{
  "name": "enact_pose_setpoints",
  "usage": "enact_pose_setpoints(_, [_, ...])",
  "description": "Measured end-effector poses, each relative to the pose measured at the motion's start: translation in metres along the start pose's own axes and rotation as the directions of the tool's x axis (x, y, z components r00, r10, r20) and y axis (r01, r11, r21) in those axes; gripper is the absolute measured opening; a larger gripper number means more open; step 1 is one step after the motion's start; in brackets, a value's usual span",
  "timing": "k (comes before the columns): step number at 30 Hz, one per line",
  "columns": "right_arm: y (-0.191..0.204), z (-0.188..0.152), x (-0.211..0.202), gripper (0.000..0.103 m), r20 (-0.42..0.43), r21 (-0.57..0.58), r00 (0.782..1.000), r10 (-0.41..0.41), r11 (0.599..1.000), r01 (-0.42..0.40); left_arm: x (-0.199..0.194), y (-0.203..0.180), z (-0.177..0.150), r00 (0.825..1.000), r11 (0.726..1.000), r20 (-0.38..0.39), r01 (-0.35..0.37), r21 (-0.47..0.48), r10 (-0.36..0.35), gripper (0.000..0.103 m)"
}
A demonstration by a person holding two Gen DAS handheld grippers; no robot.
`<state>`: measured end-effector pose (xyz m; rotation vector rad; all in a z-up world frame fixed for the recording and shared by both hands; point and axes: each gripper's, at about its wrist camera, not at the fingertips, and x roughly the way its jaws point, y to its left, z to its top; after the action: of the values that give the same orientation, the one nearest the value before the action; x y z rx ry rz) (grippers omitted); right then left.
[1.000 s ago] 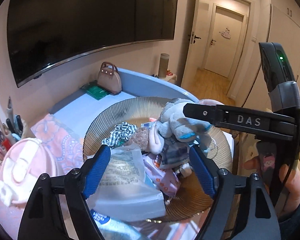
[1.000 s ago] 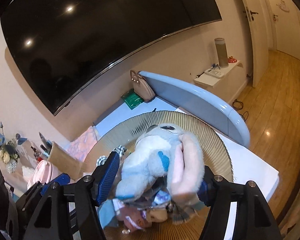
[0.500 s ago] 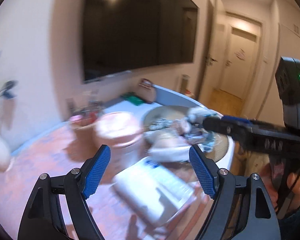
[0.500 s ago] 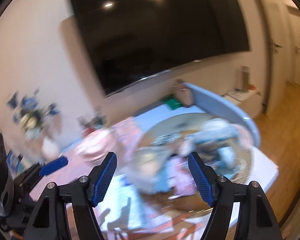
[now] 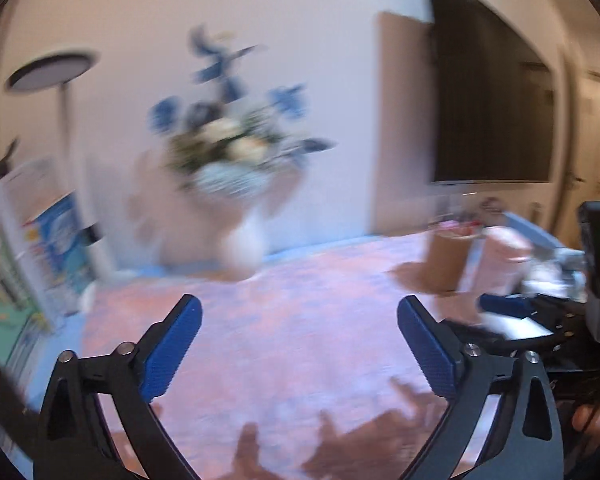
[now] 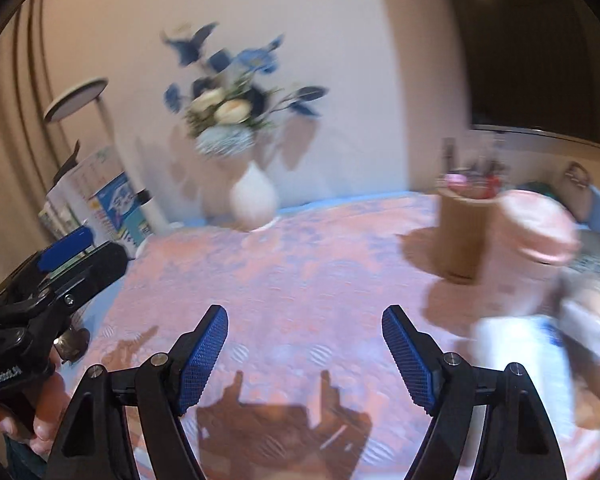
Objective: Organize books
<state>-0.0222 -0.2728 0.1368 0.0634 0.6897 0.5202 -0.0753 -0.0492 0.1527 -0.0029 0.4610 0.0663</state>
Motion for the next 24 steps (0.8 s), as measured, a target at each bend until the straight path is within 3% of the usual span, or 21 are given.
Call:
enact_pose_setpoints(3, [0.019, -0.006, 0.037, 0.078, 0.028, -0.06, 0.999, -0.044, 0.997, 0.046, 0.026, 0.025, -0.025, 0.996, 0.995, -0.035, -0.086, -0.05, 0.084, 0.102])
enact_pose_setpoints(5, [0.024, -0.014, 0.06, 0.078, 0.042, -0.086, 0.997, -0.062, 0.994, 0.066, 0.048, 0.039, -0.043, 0.994, 0.99, -0.074, -0.088, -0.112, 0.08, 0.102])
enact_pose_setpoints(9, [0.014, -0.026, 0.095, 0.078, -0.009, -0.046, 0.999, -0.053, 0.998, 0.053, 0.089, 0.057, -0.07, 0.979, 0.973, -0.188, -0.115, -0.199, 0.078, 0.102])
enact_pose_setpoints(13, [0.003, -0.042, 0.111, 0.078, -0.042, -0.037, 0.996, -0.083, 0.996, 0.081, 0.098, 0.061, -0.082, 0.969, 0.959, -0.206, -0.179, -0.218, 0.134, 0.102])
enact_pose_setpoints(20, [0.005, -0.043, 0.118, 0.086, -0.065, -0.044, 0.99, -0.124, 0.992, 0.121, 0.112, 0.055, -0.09, 0.951, 0.963, -0.267, -0.209, -0.173, 0.158, 0.102])
enact_pose_setpoints(24, [0.008, -0.043, 0.122, 0.087, -0.077, -0.064, 0.987, -0.141, 0.989, 0.136, 0.113, 0.057, -0.091, 0.951, 0.963, -0.271, -0.203, -0.175, 0.151, 0.102])
